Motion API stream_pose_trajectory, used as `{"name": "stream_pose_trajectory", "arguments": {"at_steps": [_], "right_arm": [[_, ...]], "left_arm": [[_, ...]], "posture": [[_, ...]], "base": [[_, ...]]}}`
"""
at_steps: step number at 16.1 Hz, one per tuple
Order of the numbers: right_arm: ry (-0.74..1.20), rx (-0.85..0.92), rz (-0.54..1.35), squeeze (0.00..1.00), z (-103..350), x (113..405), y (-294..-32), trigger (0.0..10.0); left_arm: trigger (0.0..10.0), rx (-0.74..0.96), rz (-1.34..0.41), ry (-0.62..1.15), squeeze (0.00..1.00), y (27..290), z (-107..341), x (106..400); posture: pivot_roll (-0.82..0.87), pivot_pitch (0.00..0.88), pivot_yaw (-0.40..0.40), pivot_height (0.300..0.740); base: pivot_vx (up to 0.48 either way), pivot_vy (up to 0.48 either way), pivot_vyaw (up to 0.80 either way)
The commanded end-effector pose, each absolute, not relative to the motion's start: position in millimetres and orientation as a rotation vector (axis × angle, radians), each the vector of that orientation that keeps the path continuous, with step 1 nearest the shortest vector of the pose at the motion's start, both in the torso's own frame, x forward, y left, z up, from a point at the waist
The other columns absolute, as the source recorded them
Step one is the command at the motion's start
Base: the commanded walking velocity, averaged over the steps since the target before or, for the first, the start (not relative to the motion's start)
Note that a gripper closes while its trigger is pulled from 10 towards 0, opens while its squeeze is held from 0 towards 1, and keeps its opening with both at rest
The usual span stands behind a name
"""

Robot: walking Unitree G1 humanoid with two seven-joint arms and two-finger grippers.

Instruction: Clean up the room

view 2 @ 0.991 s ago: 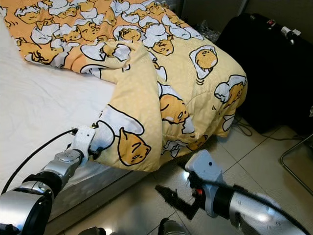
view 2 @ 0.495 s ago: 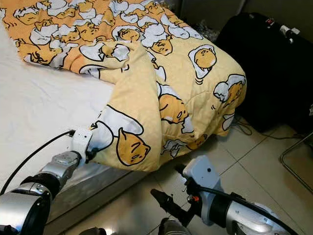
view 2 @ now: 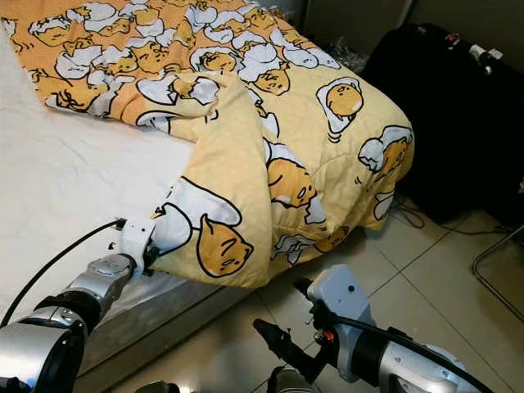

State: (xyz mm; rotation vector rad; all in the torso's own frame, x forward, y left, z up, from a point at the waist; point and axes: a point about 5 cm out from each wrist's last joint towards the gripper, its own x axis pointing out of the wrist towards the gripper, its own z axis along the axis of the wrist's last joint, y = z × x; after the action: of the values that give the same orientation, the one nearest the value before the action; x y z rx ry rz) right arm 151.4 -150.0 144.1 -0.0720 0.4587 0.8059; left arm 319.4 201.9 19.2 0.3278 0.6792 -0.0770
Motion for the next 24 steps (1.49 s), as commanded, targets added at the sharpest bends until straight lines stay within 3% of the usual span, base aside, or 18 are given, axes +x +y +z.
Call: {"name": "stream_pose_trajectory", "arguments": {"at_steps": [1, 10, 16, 19, 22, 23, 24], "right_arm": [[0.444, -0.084, 0.814, 0.0, 148, 150, -149, 10.0], [0.431, -0.095, 0.827, 0.0, 146, 158, -149, 10.0], [0.425, -0.083, 0.825, 0.0, 135, 166, -145, 10.0], [0.412, -0.079, 0.823, 0.0, 131, 173, -142, 10.0], [0.406, -0.086, 0.823, 0.0, 126, 180, -143, 10.0], [0.406, -0.091, 0.821, 0.0, 125, 181, -144, 10.0], [0.407, -0.095, 0.81, 0.0, 124, 183, -145, 10.0]], "left_arm": [[0.0, 0.309, -0.078, 0.713, 0.0, 202, 12, 314], [0.0, 0.303, -0.113, 0.715, 0.0, 195, 14, 316], [0.0, 0.213, -0.3, 0.663, 0.0, 172, 26, 327], [0.0, 0.22, -0.375, 0.658, 0.0, 187, 31, 324], [0.0, 0.232, -0.462, 0.708, 0.0, 220, 39, 280], [0.0, 0.265, -0.515, 0.758, 0.0, 228, 40, 257], [0.0, 0.358, -0.628, 0.886, 0.0, 242, 41, 209]], "posture": [[-0.25, 0.095, 0.008, 0.74], [-0.23, 0.077, 0.007, 0.74], [-0.15, 0.029, 0.028, 0.74], [-0.11, 0.017, 0.035, 0.74], [-0.07, 0.021, 0.045, 0.74], [-0.07, 0.026, 0.052, 0.74], [-0.07, 0.03, 0.053, 0.74]], "base": [[0.0, 0.0, 0.0], [0.0, 0.0, 0.0], [0.0, 0.0, 0.0], [0.0, 0.0, 0.0], [0.0, 0.0, 0.0], [0.0, 0.0, 0.0], [0.0, 0.0, 0.0]]}}
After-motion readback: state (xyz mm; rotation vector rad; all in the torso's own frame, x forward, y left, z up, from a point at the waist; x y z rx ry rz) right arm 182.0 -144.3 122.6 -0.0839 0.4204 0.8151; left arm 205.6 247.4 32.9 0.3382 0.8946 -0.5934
